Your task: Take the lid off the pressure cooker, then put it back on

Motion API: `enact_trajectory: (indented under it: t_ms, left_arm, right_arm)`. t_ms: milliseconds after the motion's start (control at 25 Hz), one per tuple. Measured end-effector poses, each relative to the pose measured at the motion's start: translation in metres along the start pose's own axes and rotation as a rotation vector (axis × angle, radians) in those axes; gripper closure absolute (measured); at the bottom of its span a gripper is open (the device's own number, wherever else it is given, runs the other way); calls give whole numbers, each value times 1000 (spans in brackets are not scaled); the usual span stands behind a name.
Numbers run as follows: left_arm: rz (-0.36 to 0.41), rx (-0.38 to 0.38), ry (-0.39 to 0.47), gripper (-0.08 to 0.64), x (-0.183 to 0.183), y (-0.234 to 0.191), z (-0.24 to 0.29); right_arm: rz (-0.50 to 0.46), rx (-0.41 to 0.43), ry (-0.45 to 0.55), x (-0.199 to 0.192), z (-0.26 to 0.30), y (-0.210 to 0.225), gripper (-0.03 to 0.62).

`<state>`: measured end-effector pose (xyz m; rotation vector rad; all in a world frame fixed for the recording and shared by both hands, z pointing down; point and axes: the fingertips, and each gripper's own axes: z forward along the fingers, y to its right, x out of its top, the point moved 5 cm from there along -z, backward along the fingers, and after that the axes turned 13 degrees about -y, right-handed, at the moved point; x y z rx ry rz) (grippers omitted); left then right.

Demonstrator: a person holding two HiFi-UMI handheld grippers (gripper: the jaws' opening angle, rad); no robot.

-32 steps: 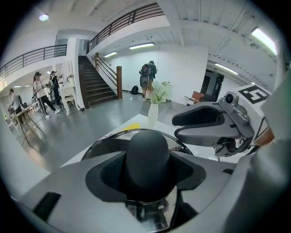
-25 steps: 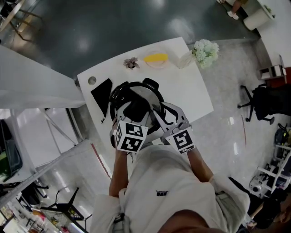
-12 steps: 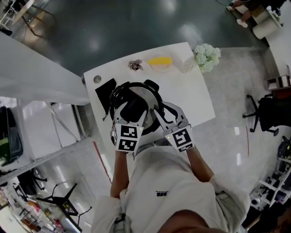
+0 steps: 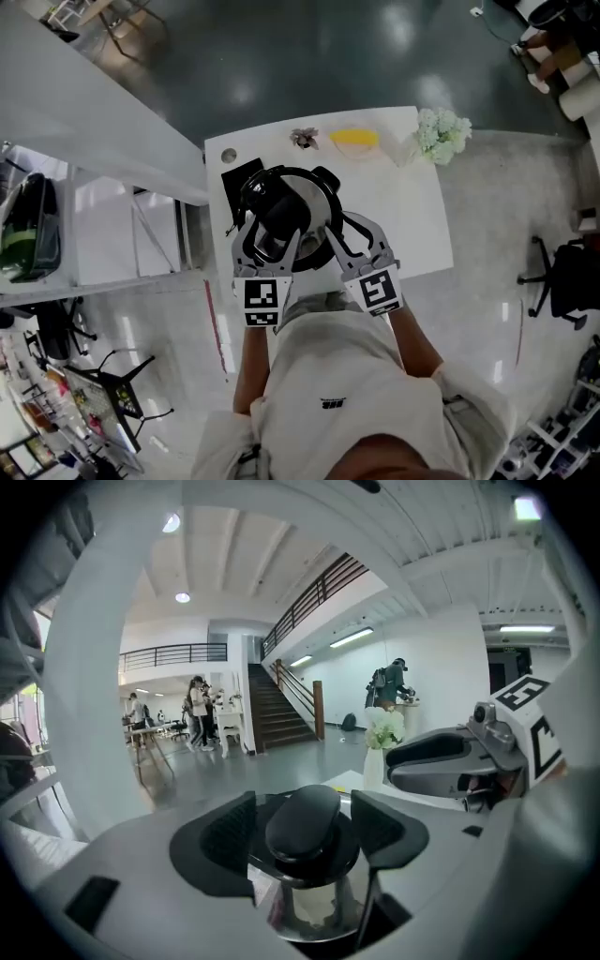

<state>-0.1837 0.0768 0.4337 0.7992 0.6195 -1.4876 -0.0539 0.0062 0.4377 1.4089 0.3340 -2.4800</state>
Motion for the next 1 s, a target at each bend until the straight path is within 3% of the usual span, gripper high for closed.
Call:
enact_trajectory:
  t_ms: [320, 600, 1000]
  left_arm:
    - [-20, 75, -4, 236, -17, 17, -32]
    - [-37, 97, 25, 245, -18, 20, -45]
    - [-26, 97, 47, 255, -14, 16, -46]
  right_arm:
    - [-7, 42, 13, -9, -10, -8, 476]
    - [-93, 52, 52, -6, -14, -14, 476]
    - [-58, 51, 23, 2, -16, -18, 476]
